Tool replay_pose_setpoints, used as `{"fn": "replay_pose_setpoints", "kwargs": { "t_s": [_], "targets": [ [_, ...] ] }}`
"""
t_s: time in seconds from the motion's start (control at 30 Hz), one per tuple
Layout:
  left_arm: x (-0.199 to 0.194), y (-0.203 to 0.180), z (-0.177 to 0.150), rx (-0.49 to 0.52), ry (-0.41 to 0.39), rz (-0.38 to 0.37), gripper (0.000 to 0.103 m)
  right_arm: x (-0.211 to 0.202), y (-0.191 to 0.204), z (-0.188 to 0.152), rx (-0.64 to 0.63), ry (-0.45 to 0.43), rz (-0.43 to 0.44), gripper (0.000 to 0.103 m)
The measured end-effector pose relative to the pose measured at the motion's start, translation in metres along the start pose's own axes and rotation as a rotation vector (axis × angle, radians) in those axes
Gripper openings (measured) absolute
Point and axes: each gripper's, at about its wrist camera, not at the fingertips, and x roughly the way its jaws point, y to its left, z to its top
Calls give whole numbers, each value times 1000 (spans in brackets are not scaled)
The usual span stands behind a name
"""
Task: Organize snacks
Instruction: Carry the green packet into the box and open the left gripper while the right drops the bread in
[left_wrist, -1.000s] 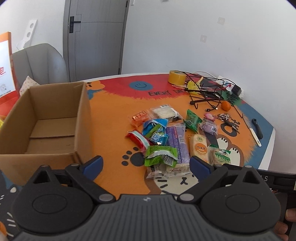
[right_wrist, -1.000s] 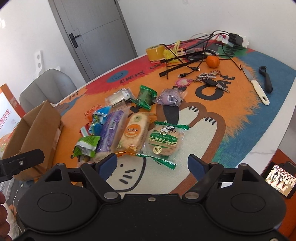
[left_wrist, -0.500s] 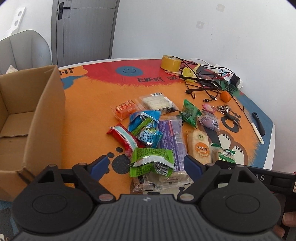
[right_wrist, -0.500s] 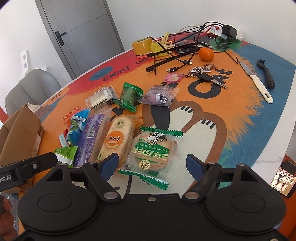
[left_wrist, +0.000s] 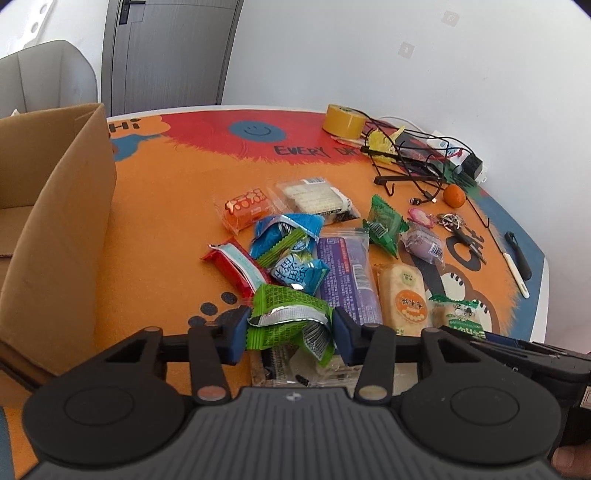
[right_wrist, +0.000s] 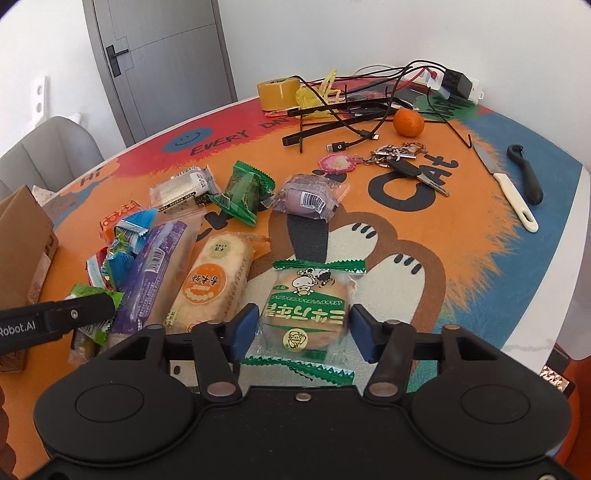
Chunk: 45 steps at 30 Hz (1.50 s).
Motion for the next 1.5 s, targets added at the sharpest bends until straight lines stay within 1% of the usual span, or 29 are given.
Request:
{"fn": "replay_pose_setpoints", "kwargs": {
  "t_s": [0.03, 0.07, 0.13, 0.27, 0.43, 0.6, 0.73, 0.97, 1.1, 1.17, 1.33, 1.5],
  "targets": [
    [-2, 0, 0, -2, -4, -6, 37, -1, -1, -1, 2, -1, 4, 50],
    [-3, 0, 1, -4, -3, -10, 29, -2, -1, -1, 4, -2, 10, 48],
    [-5, 1, 2, -7, -2, -16, 28, -5, -2, -2, 11, -6, 18, 48],
    [-12, 2, 2, -15, -18, -21, 28, -16, 3, -1, -7, -48, 20, 48],
    [-29, 3, 4, -14, -57, -30, 28, -28, 7, 4, 0, -80, 38, 48],
    [-49, 7, 10, -14, -102, -28, 28, -38, 16, 11, 11, -100, 81, 48],
    [-60, 13, 15, -7, -120, -13, 28, -43, 28, 16, 11, -98, 119, 48],
    [-83, 33, 27, -22, -151, 22, 28, -46, 56, 27, 9, -80, 186, 48],
    [-95, 47, 33, -29, -166, 48, 28, -48, 77, 33, -26, -94, 194, 48],
    [-100, 54, 36, -44, -175, 58, 28, -48, 87, 35, -48, -105, 184, 48],
    [-110, 72, 41, -74, -191, 92, 28, -50, 108, 40, -79, -116, 197, 48],
    [-121, 90, 47, -89, -207, 124, 28, -56, 131, 45, -114, -134, 231, 48]
  ]
}}
